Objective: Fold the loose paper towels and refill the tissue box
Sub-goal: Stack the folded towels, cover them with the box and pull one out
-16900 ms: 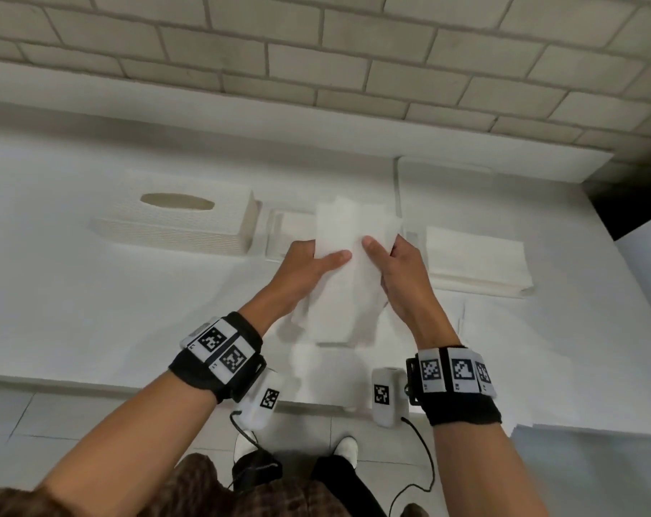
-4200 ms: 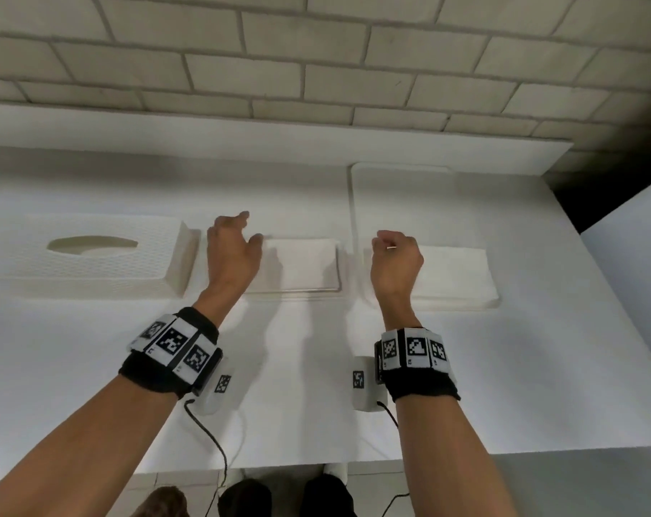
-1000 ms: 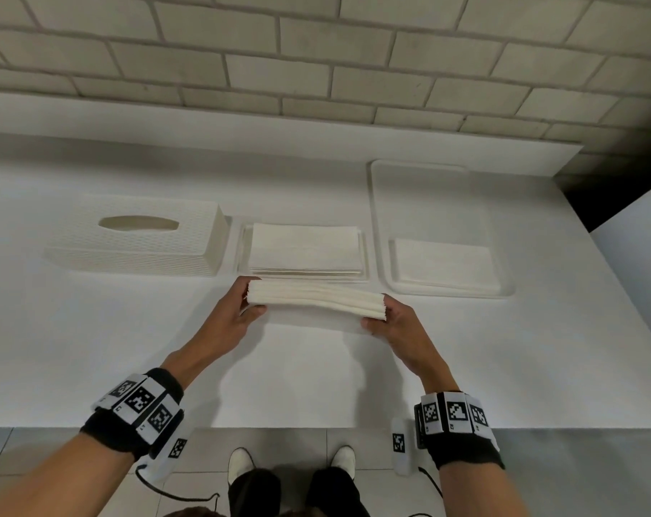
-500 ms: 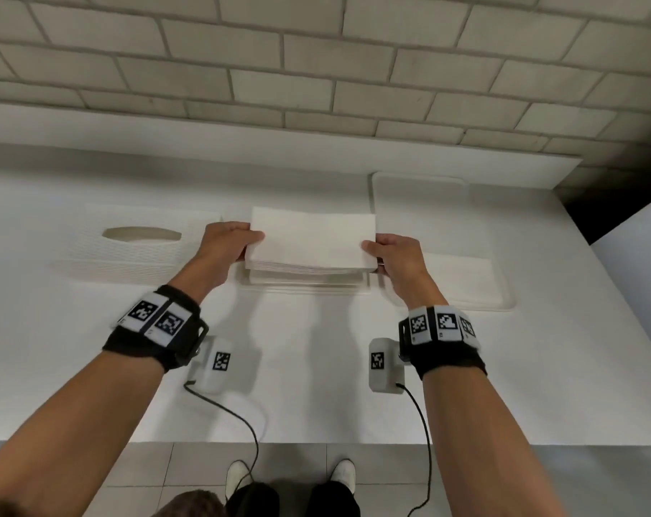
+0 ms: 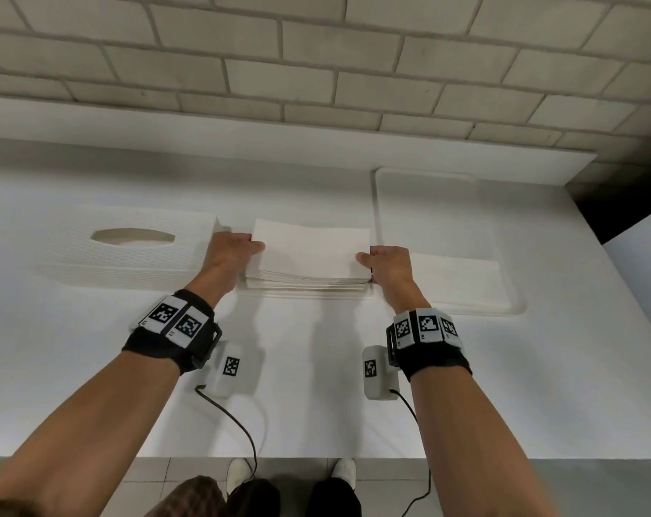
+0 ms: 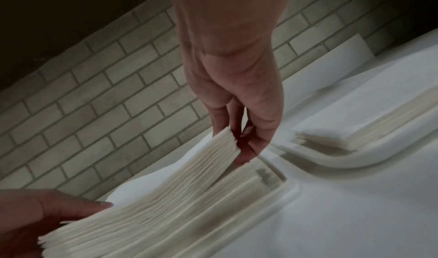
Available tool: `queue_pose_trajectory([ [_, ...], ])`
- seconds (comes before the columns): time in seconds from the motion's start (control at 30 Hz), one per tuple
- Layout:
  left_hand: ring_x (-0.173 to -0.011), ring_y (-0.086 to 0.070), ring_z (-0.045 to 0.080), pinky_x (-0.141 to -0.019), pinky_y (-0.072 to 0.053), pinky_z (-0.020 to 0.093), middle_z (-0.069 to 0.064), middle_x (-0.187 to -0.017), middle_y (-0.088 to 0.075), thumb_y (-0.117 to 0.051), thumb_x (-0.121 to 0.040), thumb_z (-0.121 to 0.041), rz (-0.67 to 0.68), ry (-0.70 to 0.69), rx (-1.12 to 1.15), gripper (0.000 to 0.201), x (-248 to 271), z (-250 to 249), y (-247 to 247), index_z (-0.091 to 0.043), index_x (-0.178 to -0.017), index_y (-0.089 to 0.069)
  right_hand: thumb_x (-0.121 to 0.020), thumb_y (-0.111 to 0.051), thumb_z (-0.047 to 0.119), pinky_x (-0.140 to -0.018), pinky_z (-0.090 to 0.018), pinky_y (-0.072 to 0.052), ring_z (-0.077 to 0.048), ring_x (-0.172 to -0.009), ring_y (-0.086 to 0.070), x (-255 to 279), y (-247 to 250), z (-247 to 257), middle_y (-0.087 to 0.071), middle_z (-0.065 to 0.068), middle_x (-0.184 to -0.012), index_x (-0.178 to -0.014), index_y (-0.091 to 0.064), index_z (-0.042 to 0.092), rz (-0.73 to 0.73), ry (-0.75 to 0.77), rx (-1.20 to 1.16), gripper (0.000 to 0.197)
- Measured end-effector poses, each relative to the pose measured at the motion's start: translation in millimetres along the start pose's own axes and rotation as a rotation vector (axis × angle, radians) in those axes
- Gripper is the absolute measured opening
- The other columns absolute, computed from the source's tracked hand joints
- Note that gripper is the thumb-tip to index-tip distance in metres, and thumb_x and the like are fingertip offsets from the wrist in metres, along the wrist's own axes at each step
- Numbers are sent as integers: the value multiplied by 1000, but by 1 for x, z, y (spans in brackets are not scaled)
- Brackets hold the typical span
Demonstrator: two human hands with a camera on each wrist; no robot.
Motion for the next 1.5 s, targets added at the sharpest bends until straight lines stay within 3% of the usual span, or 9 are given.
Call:
queue_pose_trajectory([
  [0.13, -91, -69, 31, -81, -57, 37, 11, -96, -72, -72, -79, -12, -39, 12, -70, 2, 1, 6, -3, -14, -78, -71, -84, -71, 11, -83, -36, -53, -24, -84, -63, -3, -3, -3, -72, -19, -107, -96, -72, 0, -38, 23, 105, 17],
  [0.27, -63, -54, 19, -44, -39, 21, 4, -76, -60, -63, -85, -15, -67, -32, -269, 5, 6, 5, -9, -11, -86, -67, -91, -61, 8, -89, -38, -54, -33, -99, -66, -1, -8, -4, -70, -22, -111, -105, -69, -9, -58, 65, 180, 23],
  [0.37, -81, -55, 28, -60, -43, 31, 6, -74, -56, -55, -88, -15, -61, -67, -422, 10, 12, -4, -12, -8, -88, -61, -91, -57, 8, -70, -33, -51, -23, -74, -56, 1, -10, -1, -69, -22, -86, -90, -69, -13, -46, 102, 217, 24],
  [0.5, -125, -46, 36, -103, -36, 37, 21, -133, -53, -49, -95, -12, -234, -395, -529, 42, 40, -51, -19, -4, -137, -50, -93, -50, 7, -61, -24, -35, -15, -56, -42, -1, 37, 12, -49, -1, -57, -55, -55, 14, -161, 204, 135, 39],
  [0.6, -101, -59, 21, -90, -44, 24, 13, -127, -58, -51, -94, -6, -106, -537, -222, 37, 68, -80, -71, -12, -129, -60, -94, -47, 6, -71, -24, -43, -17, -76, -55, -13, 109, 12, -60, 2, -82, -89, -74, 14, -362, 217, 51, 28],
  [0.8, -107, -62, 27, -94, -51, 32, 11, -117, -64, -57, -87, -6, 398, -100, -130, 22, 89, -44, -231, -10, -106, -66, -87, -59, 18, -100, -44, -48, -38, -116, -57, -45, 216, -49, -58, -17, -131, -125, -63, 12, -525, -15, 318, 39],
  [0.97, -56, -47, 14, -35, -32, 20, 1, -67, -50, -51, -88, -8, 255, -1, -392, 22, 85, -26, -260, 1, -104, -62, -86, -63, 15, -103, -41, -41, -38, -122, -53, -60, 226, -75, -58, -22, -130, -123, -58, -6, -358, -12, 439, 43],
  [1.2, -98, -65, 30, -83, -56, 34, 14, -107, -64, -64, -85, -9, 224, 115, -334, 25, 78, -30, -275, 1, -104, -54, -85, -63, 12, -99, -38, -45, -37, -119, -53, -84, 223, -87, -56, -20, -129, -120, -61, -1, -344, 6, 478, 37],
  [1.5, -105, -48, 25, -83, -39, 30, 10, -120, -50, -61, -90, -11, 297, 132, -296, 29, 94, -41, -297, 2, -114, -51, -77, -65, 15, -88, -37, -51, -36, -103, -61, -90, 225, -93, -65, -19, -110, -99, -68, 0, -308, -46, 446, 27],
])
Point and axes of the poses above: each hand's wrist, its own x-axis away from the middle knuckle, its own y-axis out of the back of the hand, z = x × y, the point moved 7 cm from there along -x, towards the middle knuckle
